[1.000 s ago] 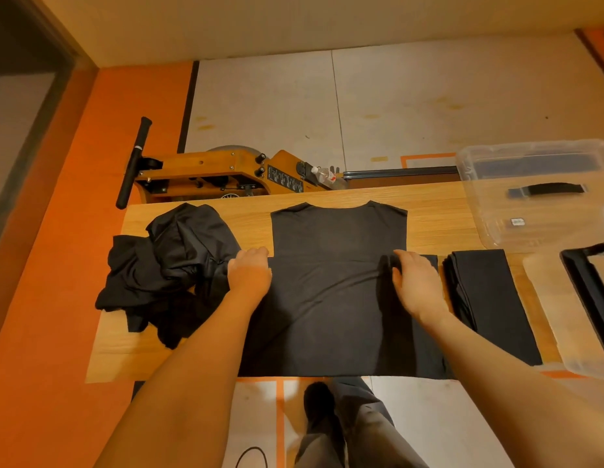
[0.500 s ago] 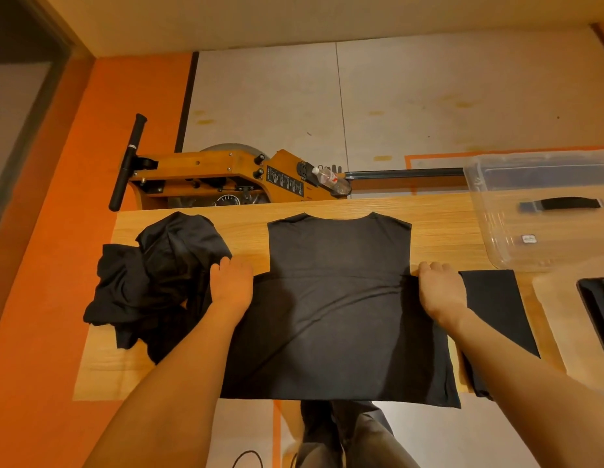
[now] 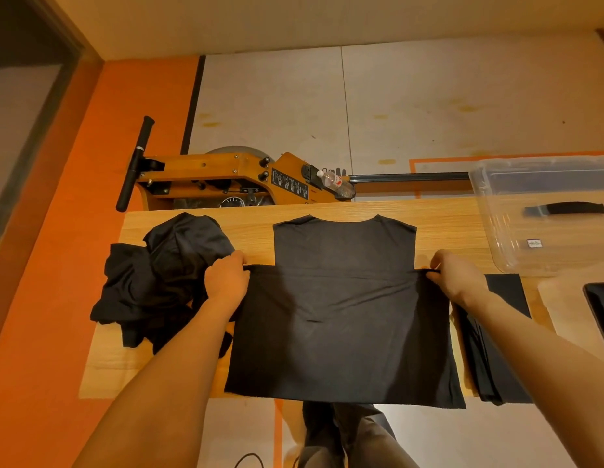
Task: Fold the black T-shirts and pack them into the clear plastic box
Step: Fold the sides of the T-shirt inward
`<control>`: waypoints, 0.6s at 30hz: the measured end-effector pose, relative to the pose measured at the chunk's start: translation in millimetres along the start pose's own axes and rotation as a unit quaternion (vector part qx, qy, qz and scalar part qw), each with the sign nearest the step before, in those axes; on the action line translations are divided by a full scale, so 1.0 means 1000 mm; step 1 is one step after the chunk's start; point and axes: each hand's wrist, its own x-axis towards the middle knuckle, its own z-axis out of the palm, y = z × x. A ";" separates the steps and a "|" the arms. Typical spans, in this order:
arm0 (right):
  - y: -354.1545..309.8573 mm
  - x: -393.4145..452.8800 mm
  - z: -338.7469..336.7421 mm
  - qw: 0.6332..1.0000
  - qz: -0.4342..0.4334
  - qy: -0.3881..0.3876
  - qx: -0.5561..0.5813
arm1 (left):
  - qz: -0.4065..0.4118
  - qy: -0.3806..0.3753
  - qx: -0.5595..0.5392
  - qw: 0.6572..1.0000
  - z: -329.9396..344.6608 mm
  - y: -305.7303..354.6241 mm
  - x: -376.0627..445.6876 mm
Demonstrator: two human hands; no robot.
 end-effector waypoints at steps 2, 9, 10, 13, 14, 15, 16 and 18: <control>0.005 0.005 -0.003 0.998 0.015 0.005 0.060 | -0.058 0.004 -0.124 0.991 -0.005 -0.002 0.005; 0.015 0.017 -0.016 0.956 0.067 0.021 0.284 | -0.147 0.024 -0.423 0.894 -0.020 -0.003 0.022; 0.016 0.019 -0.017 0.943 0.080 0.027 0.321 | -0.155 0.029 -0.440 0.884 -0.021 -0.001 0.024; 0.017 0.025 -0.020 0.906 0.113 0.031 0.406 | -0.180 0.042 -0.482 0.856 -0.025 0.006 0.031; 0.017 0.027 -0.021 0.900 0.119 0.034 0.419 | -0.189 0.046 -0.492 0.849 -0.027 0.009 0.033; 0.017 0.030 -0.021 0.895 0.123 0.038 0.426 | -0.196 0.050 -0.501 0.842 -0.028 0.011 0.036; 0.018 0.034 -0.021 0.891 0.126 0.042 0.435 | -0.201 0.053 -0.509 0.836 -0.028 0.014 0.038; 0.021 0.041 -0.021 0.880 0.134 0.042 0.454 | -0.209 0.057 -0.521 0.826 -0.030 0.019 0.043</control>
